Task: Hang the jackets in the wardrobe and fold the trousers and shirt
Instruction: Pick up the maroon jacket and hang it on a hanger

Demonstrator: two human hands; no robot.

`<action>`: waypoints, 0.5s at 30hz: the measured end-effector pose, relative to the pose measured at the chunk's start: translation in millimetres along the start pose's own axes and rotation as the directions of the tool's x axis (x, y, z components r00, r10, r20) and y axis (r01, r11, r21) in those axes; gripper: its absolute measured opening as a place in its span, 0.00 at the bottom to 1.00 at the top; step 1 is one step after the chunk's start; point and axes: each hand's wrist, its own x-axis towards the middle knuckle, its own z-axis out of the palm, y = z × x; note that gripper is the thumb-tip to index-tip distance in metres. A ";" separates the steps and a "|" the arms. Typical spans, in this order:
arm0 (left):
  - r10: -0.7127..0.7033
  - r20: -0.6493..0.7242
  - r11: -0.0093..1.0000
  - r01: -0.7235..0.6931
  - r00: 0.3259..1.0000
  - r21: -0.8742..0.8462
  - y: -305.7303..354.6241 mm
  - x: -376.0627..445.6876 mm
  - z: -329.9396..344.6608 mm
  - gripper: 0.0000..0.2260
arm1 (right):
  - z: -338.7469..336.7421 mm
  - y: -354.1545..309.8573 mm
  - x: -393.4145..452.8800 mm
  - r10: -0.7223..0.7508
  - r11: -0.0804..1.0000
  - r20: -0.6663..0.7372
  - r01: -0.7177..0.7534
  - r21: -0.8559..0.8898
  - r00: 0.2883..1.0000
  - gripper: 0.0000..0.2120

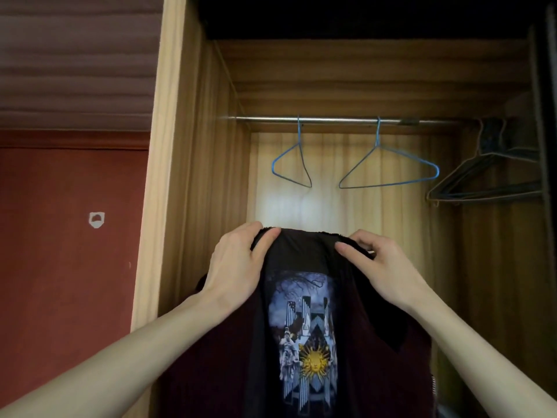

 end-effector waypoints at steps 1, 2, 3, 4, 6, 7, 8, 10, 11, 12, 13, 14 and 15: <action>0.006 -0.003 1.000 -0.006 1.000 0.012 -1.9 10.1 -0.2 0.21 | 1.0 1.8 7.9 -0.007 1.000 -0.009 0.007 0.000 1.000 0.11; 0.008 -0.007 1.000 -0.008 1.000 0.027 -3.2 20.2 -0.3 0.22 | 2.6 4.0 16.6 -0.014 1.000 -0.013 0.014 -0.007 1.000 0.11; 0.009 -0.009 0.999 -0.008 1.000 0.045 -4.7 29.4 -0.1 0.22 | 4.6 6.9 25.0 -0.020 1.000 -0.013 0.020 -0.017 1.000 0.10; 0.010 -0.007 0.998 -0.009 1.000 0.069 -6.3 38.0 0.7 0.22 | 7.4 10.5 33.4 -0.028 0.999 -0.011 0.028 -0.022 1.000 0.10; 0.014 0.003 0.993 -0.015 1.000 0.114 -8.8 52.6 2.8 0.22 | 13.8 19.1 48.0 -0.048 0.999 -0.007 0.048 -0.010 0.999 0.11; 0.021 0.004 0.991 -0.022 1.000 0.130 -10.6 59.1 4.1 0.22 | 17.6 23.7 54.9 -0.055 0.998 -0.009 0.055 -0.002 0.998 0.12; 0.030 0.004 0.989 -0.030 1.000 0.146 -13.2 65.4 4.9 0.22 | 22.1 27.9 61.3 -0.057 0.998 -0.016 0.058 0.005 0.998 0.13; 0.044 0.005 0.983 -0.044 0.999 0.178 -18.5 77.3 5.1 0.22 | 31.0 32.7 75.5 -0.020 0.999 -0.060 0.023 0.043 0.998 0.15; 0.054 0.011 0.979 -0.055 0.998 0.198 -20.6 83.2 4.9 0.22 | 34.3 31.6 85.0 0.025 0.995 -0.088 -0.016 0.094 0.996 0.16; 0.064 0.024 0.972 -0.068 0.998 0.223 -22.4 88.7 5.0 0.22 | 37.6 28.2 96.7 0.075 0.984 -0.094 -0.059 0.167 0.993 0.16; 0.075 0.041 0.965 -0.083 0.996 0.249 -24.1 93.0 5.4 0.23 | 40.8 22.2 110.0 0.116 0.969 -0.079 -0.095 0.229 0.990 0.15; 0.081 0.057 0.958 -0.093 0.995 0.271 -25.4 96.8 6.9 0.23 | 43.4 15.7 125.8 0.143 0.959 -0.054 -0.125 0.254 0.988 0.15; 0.082 0.066 0.953 -0.097 0.994 0.288 -27.0 99.3 9.0 0.23 | 45.7 9.1 142.6 0.163 0.956 -0.024 -0.151 0.251 0.986 0.17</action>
